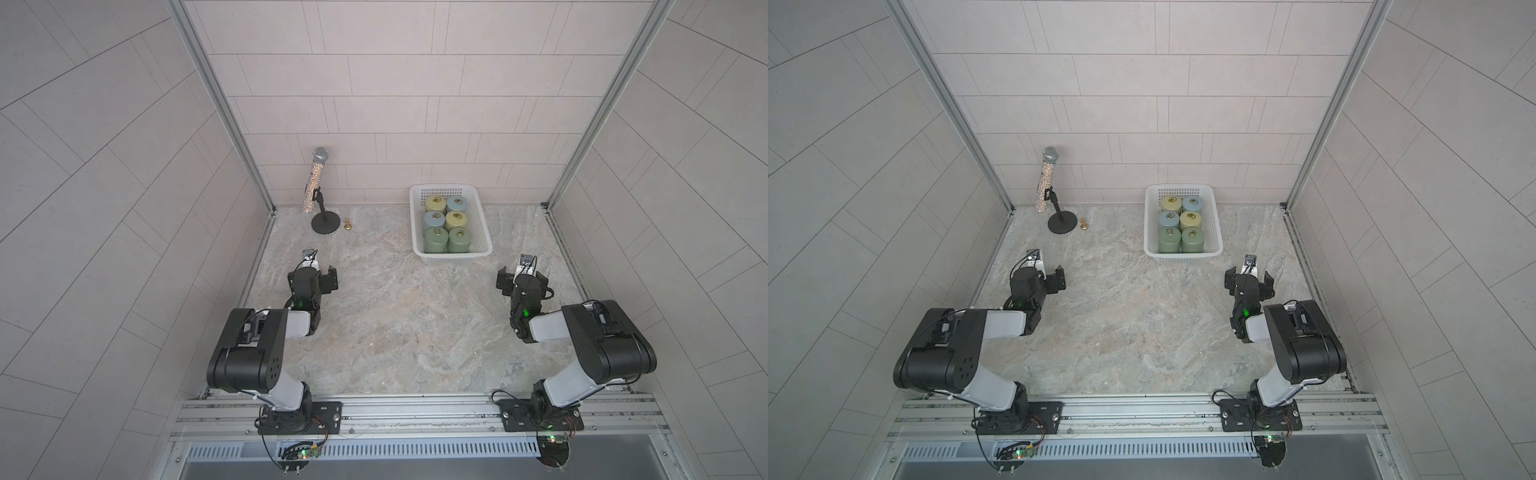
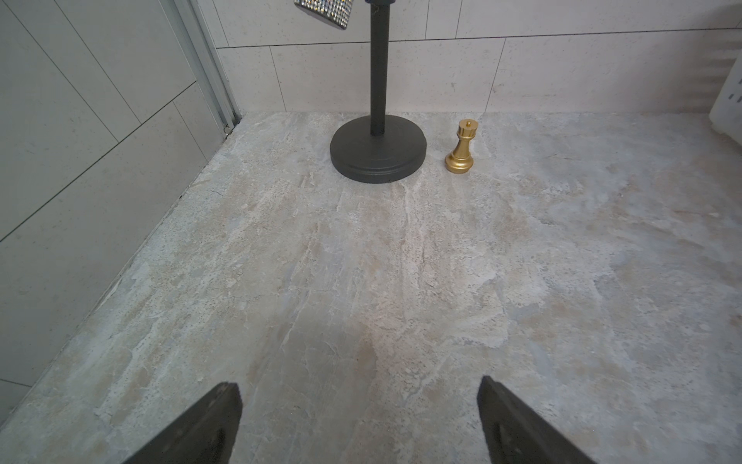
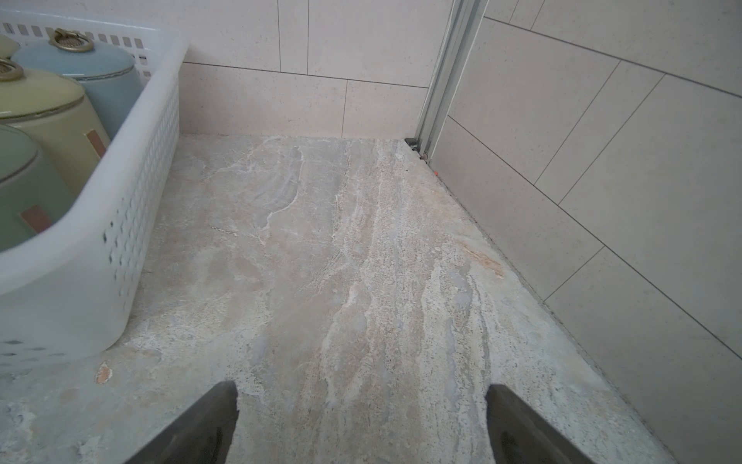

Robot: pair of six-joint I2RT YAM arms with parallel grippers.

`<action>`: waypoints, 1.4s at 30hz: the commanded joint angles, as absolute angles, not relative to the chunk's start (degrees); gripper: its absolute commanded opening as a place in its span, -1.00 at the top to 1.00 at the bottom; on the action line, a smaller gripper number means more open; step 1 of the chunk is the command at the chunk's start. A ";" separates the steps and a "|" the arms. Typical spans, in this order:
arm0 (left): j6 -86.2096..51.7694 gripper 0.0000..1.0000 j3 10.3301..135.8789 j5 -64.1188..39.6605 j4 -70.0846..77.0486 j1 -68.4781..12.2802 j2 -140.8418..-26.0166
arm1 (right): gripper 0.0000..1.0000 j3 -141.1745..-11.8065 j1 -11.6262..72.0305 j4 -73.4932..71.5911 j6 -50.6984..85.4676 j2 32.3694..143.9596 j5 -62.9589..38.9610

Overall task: Take the tea canister out of the basket
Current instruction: Move the basket to the center of the board.

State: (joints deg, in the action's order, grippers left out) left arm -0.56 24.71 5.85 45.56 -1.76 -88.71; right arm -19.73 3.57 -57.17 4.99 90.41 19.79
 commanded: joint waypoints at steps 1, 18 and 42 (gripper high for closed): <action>-0.55 -1.00 24.21 6.48 46.36 -1.79 -88.78 | -0.99 -20.10 3.43 -56.96 5.73 90.09 20.72; -0.31 -1.00 24.43 4.47 46.02 -1.44 -88.89 | -1.00 -20.14 3.38 -56.87 4.80 90.05 17.93; -32.59 -1.00 65.06 0.28 -22.55 -0.40 -74.09 | -0.99 -58.53 -8.81 14.61 45.64 68.91 -13.55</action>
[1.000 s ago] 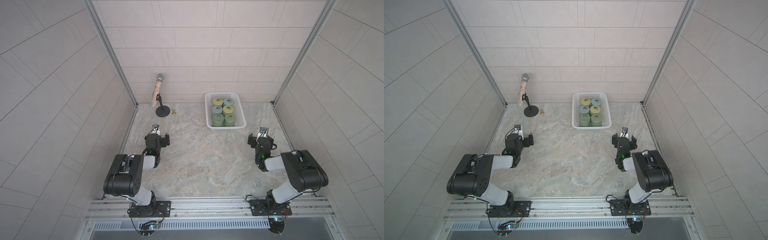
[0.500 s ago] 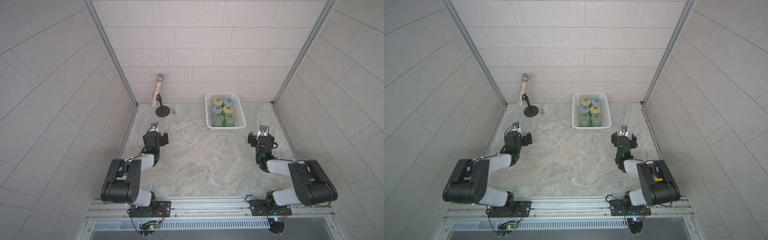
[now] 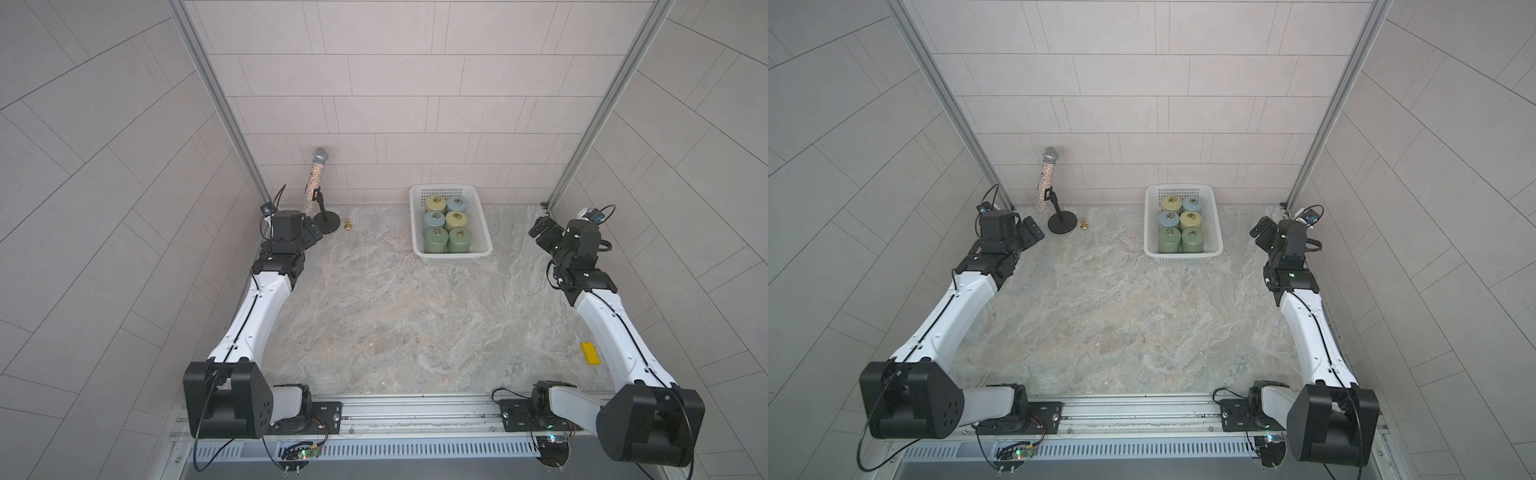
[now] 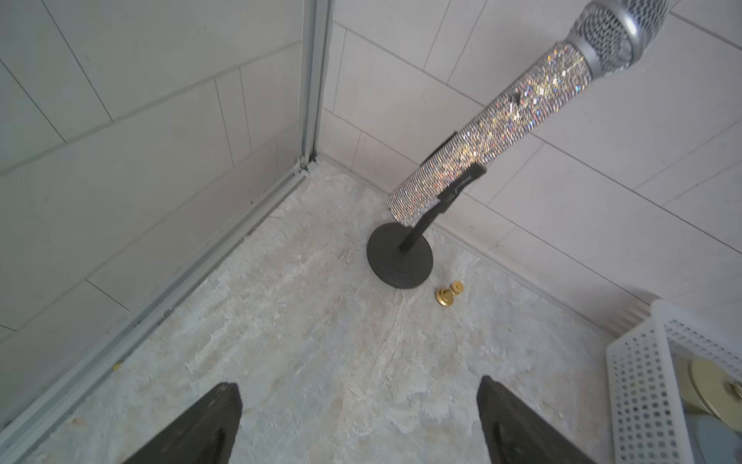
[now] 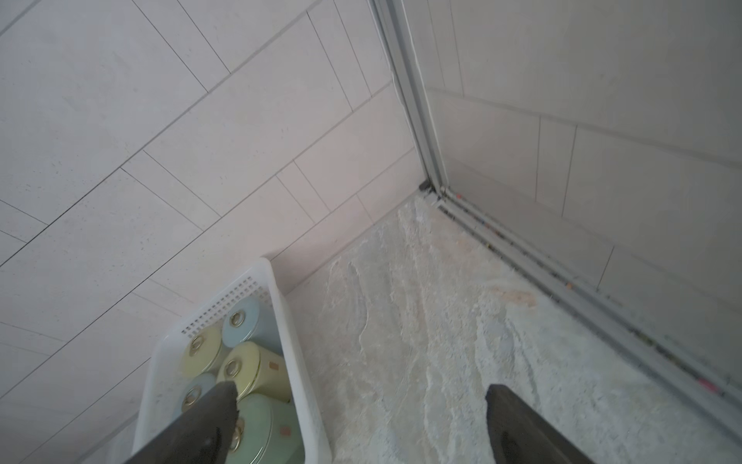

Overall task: Take the tea canister out of the basket
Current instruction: Move the basket to the center of the board.

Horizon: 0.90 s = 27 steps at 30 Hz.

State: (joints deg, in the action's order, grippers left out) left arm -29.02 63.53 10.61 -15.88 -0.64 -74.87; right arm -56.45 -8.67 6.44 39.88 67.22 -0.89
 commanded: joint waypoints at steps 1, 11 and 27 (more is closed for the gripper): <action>-32.56 -1.00 65.34 -1.93 -22.50 -0.56 -74.05 | -1.00 -59.15 -8.67 14.96 45.05 69.33 -14.13; -30.08 -1.00 69.19 -6.72 -32.76 -8.01 -75.72 | -0.99 -74.86 -2.64 33.07 31.01 82.30 -8.49; -24.60 -1.00 70.04 -6.99 -36.95 -21.27 -75.03 | -0.27 -125.55 2.97 60.11 19.74 128.11 -4.29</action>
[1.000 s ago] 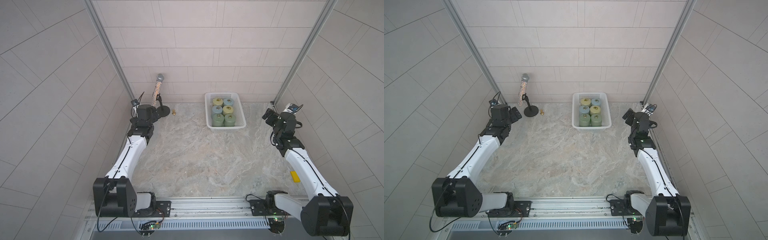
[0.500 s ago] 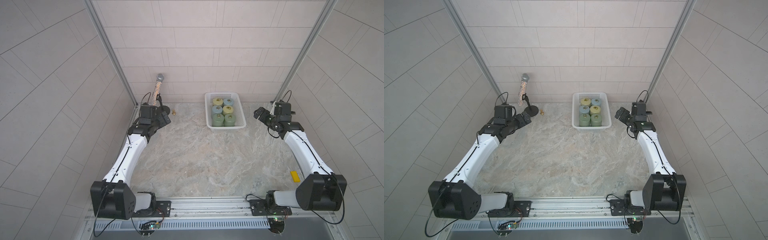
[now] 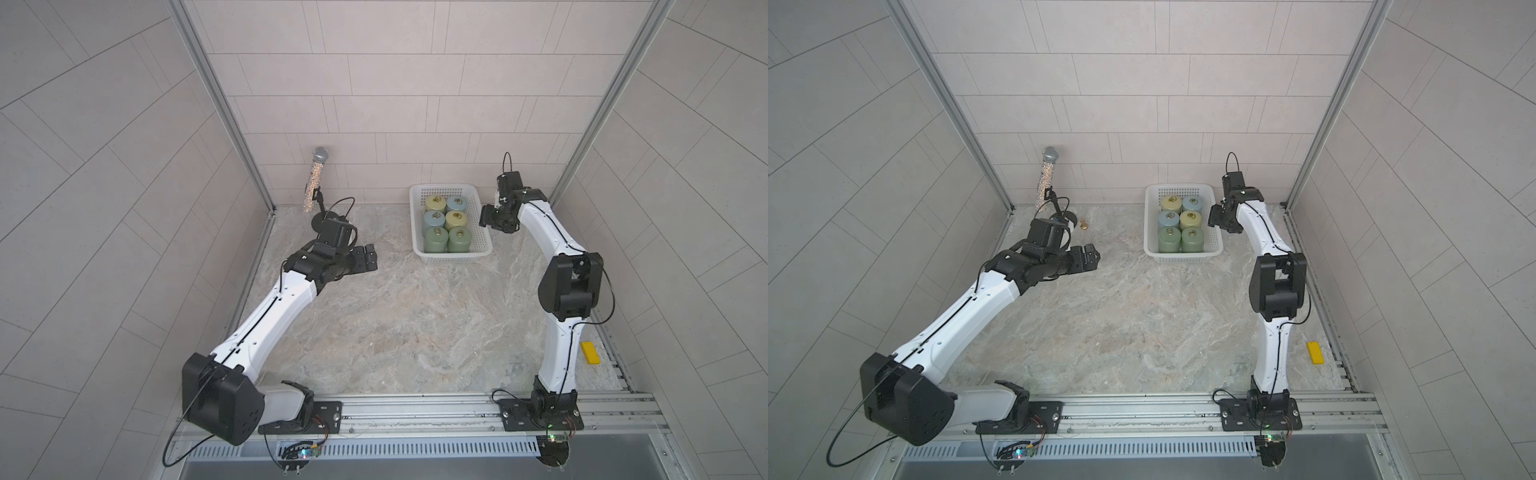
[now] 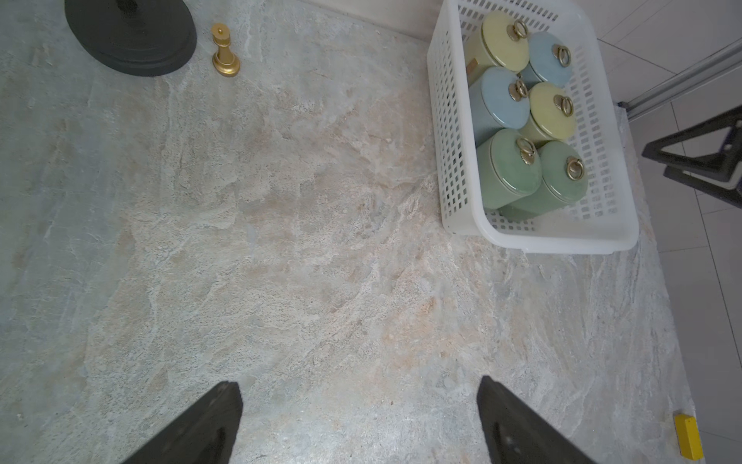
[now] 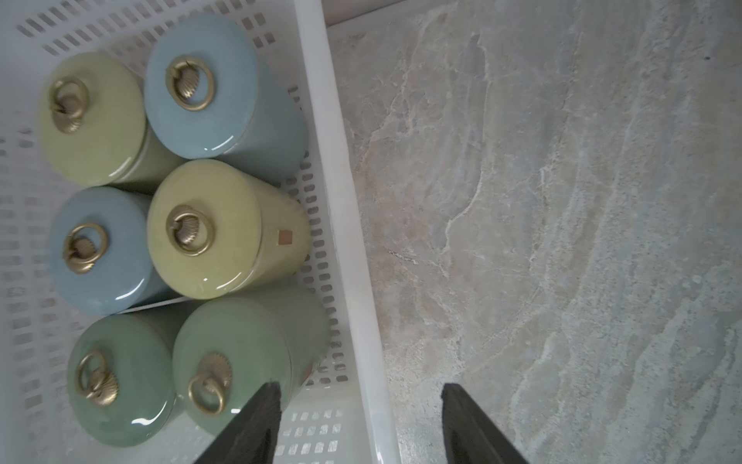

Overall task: Take the tea canister out of the basket
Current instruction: Move the basket to the center of the board.

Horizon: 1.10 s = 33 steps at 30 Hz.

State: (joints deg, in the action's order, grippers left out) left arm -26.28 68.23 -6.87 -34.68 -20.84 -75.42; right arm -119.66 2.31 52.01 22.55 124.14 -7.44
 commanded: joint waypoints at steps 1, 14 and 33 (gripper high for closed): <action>-24.60 -1.00 70.22 -7.01 -37.50 -21.41 -75.10 | -0.27 -127.97 3.07 61.29 19.25 130.07 -3.70; -24.00 -1.00 69.61 -6.75 -38.01 -21.97 -74.18 | 0.39 -135.88 5.20 61.38 15.56 138.69 -5.98; -25.18 -1.00 68.01 -5.44 -38.67 -22.10 -71.37 | 0.95 -107.83 13.73 48.33 16.45 121.43 -4.22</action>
State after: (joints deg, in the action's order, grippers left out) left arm -25.04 68.36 -6.35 -37.80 -21.78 -72.73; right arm -113.38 9.58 47.83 20.58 126.58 -3.49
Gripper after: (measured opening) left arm 0.999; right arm 0.185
